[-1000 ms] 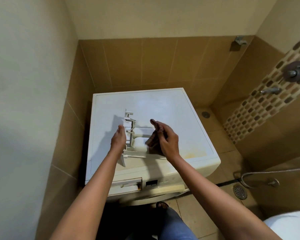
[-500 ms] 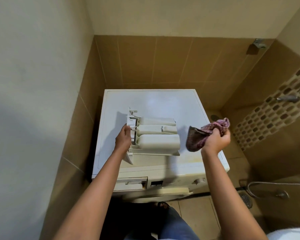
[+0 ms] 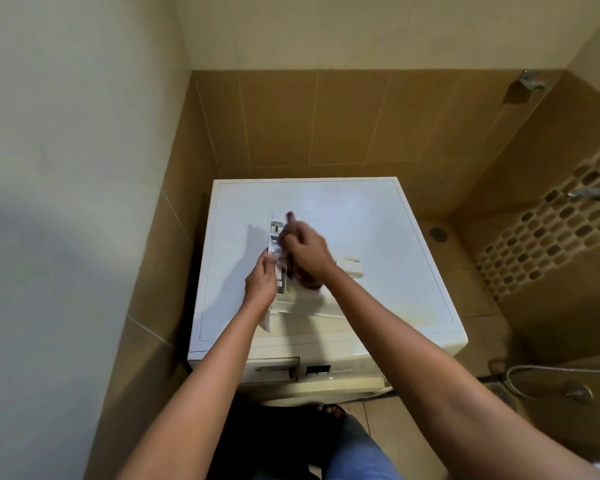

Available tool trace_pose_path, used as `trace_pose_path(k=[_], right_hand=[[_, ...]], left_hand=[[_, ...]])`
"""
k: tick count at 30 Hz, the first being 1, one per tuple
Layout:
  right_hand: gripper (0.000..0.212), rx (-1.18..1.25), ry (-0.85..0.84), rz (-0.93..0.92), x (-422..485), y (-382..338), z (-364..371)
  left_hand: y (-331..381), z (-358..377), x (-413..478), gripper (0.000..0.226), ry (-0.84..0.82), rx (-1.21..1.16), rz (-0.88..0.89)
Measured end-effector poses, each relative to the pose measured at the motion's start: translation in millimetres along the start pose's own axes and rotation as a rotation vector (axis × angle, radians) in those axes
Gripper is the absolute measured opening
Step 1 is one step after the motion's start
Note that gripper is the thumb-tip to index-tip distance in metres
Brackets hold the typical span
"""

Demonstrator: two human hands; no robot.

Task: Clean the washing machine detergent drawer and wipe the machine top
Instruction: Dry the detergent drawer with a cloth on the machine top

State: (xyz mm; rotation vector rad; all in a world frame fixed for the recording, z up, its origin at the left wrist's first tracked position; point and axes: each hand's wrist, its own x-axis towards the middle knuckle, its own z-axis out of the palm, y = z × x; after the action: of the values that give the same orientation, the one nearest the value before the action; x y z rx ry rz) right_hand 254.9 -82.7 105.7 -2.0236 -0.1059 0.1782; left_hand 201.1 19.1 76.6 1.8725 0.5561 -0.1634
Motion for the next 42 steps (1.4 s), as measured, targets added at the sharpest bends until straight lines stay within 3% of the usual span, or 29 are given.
trace_pose_path(k=[2,5,8,13,19,25,29,32,35,38,42], right_hand=[[0.021,-0.201,-0.169,-0.039,1,0,19],[0.033,-0.425,-0.127,-0.115,4,0,28],[0.035,-0.455,-0.08,-0.11,4,9,25],[0.026,-0.466,-0.138,-0.111,5,23,12],[0.029,-0.621,-0.178,-0.077,17,20,2],[0.025,-0.348,0.063,0.05,0,29,18],[0.019,-0.351,-0.056,0.146,12,13,1],[0.018,-0.264,0.057,0.221,13,12,-8],[0.02,-0.2,0.186,0.066,-19,28,11],[0.029,-0.245,0.126,-0.246,-50,41,30],[0.02,-0.359,0.036,-0.389,-58,48,23]], left_hand=[[1,-1,2,0.046,0.006,-0.082,-0.079],[2,-2,1,0.044,-0.004,-0.166,-0.132],[3,5,-2,0.04,0.004,-0.183,-0.07],[8,10,-6,0.037,0.045,-0.089,0.031],[7,12,-3,0.043,-0.03,-0.032,0.028],[1,13,-1,0.044,-0.039,-0.037,0.017],[3,13,-3,0.044,-0.04,-0.051,0.007],[1,13,-3,0.045,-0.028,-0.07,0.009],[0,14,-2,0.045,-0.007,-0.122,-0.029],[1,14,1,0.044,0.007,-0.174,-0.07],[2,11,-1,0.047,0.004,-0.197,-0.045]])
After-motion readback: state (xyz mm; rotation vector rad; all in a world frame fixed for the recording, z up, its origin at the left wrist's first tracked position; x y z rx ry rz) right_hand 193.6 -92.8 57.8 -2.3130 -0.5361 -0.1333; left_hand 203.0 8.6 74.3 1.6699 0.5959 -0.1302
